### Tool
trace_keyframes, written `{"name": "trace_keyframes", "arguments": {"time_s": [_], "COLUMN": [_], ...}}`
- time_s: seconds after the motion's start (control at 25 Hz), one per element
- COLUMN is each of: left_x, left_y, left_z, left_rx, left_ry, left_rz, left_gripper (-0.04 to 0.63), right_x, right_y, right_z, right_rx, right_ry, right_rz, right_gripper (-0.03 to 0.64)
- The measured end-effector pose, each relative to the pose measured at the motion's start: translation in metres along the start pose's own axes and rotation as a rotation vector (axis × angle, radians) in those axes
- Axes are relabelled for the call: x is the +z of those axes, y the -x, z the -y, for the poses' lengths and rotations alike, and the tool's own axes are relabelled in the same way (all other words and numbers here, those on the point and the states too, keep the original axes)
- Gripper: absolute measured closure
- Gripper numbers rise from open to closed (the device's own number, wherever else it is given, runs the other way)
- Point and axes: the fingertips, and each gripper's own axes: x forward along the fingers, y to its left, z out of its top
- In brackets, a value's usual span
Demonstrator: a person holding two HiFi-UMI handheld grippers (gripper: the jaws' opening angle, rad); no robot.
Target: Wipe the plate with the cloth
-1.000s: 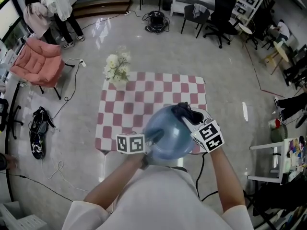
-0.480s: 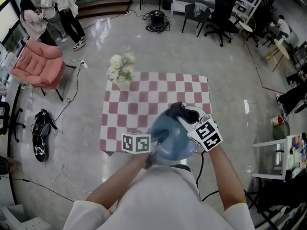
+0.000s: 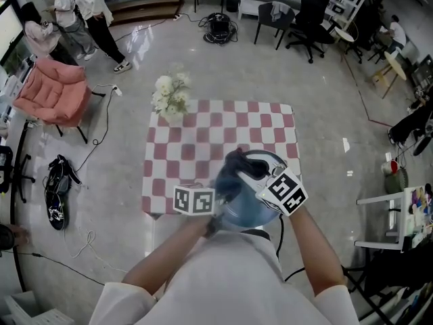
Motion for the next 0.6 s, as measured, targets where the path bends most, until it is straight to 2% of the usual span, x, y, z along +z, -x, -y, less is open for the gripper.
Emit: {"name": "trace_keyframes", "arguments": {"time_s": [0.28,0.6], "left_x": [0.001,0.002], "left_y": [0.008,0.011], "left_z": [-0.006,-0.021], "left_rx": [-0.004,-0.013], "left_ry": [0.001,0.039], "left_rz": [-0.008,-0.016], "left_gripper": [0.520,0.520], "right_x": [0.005,0.004], "right_y": [-0.017,-0.037], "right_z": [-0.024,-0.036], "right_rx": [0.110,0.141], "right_ry": [-0.049,-0.085], "right_rz": [0.012,0.007], "right_gripper": [0.512,0.512]}}
